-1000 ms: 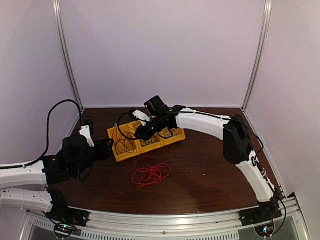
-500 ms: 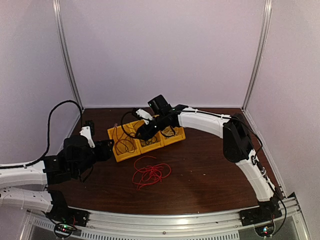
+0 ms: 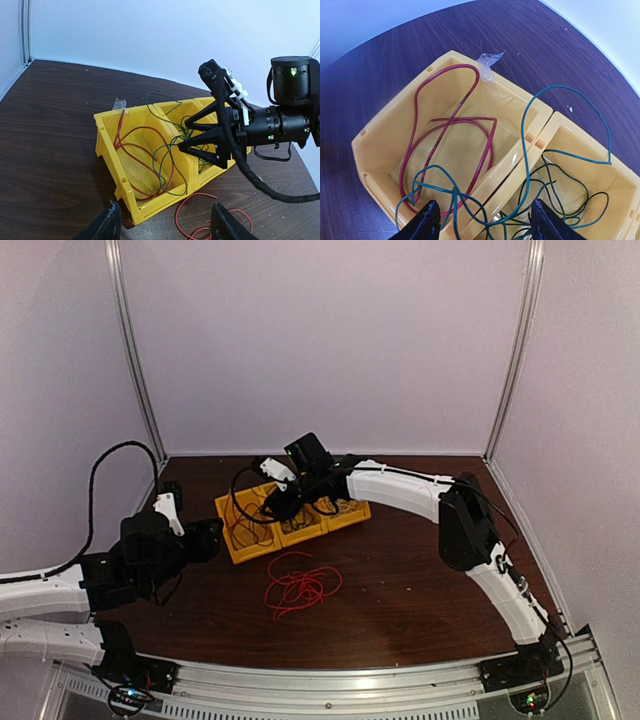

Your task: Untangle the cables

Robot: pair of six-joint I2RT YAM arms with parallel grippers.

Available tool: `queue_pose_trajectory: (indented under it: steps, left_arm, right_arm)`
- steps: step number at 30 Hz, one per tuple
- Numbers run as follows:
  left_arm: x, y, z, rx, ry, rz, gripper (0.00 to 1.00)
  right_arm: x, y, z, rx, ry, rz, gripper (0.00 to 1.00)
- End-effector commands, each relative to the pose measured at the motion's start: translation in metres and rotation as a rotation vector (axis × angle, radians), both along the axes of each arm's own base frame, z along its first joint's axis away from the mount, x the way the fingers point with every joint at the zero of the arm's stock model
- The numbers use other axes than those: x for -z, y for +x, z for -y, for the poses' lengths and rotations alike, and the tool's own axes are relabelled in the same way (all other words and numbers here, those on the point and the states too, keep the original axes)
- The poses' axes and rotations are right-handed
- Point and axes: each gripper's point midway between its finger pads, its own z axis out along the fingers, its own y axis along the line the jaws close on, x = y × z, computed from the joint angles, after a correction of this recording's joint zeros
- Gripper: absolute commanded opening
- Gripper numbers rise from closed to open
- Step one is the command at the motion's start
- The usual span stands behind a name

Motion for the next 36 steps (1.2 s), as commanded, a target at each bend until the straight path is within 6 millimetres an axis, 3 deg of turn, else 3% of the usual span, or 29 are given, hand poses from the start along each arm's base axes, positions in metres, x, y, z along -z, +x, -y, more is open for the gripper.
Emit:
queue_pose_trajectory:
  steps: [1,5,8,12,14,19,24,29,36]
  left_arm:
    - [0.003,0.000,-0.007,-0.026,-0.012,0.000,0.62]
    - [0.003,-0.001,-0.008,-0.028,-0.014,-0.002,0.62]
    - [0.004,-0.002,-0.010,-0.032,-0.014,0.000,0.62]
    - [0.005,-0.002,-0.012,-0.036,-0.019,-0.001,0.62]
    - [0.008,-0.002,-0.011,-0.036,-0.018,-0.005,0.62]
    - [0.009,-0.002,-0.010,-0.035,-0.014,-0.006,0.62]
    - [0.008,-0.002,-0.011,-0.037,-0.016,-0.003,0.62]
    - [0.009,-0.002,-0.012,-0.039,-0.016,-0.002,0.62]
    - [0.007,-0.001,-0.010,-0.034,-0.018,0.001,0.62]
  right_arm:
    - [0.009,0.015,-0.004,0.045,0.002,0.037,0.59]
    - [0.010,0.017,-0.006,0.050,0.012,0.033,0.51]
    - [0.008,0.017,-0.007,0.049,0.021,0.029,0.38]
    - [-0.003,0.015,-0.008,0.043,0.049,0.021,0.08]
    - [-0.013,0.015,-0.009,0.044,0.065,0.028,0.00]
    - [-0.050,0.022,-0.001,0.065,0.106,0.064,0.00]
    - [-0.081,0.052,0.028,0.149,0.136,0.114,0.00]
    - [-0.086,0.078,0.057,0.222,0.131,0.126,0.00]
    - [-0.078,0.083,0.075,0.253,0.095,0.130,0.00]
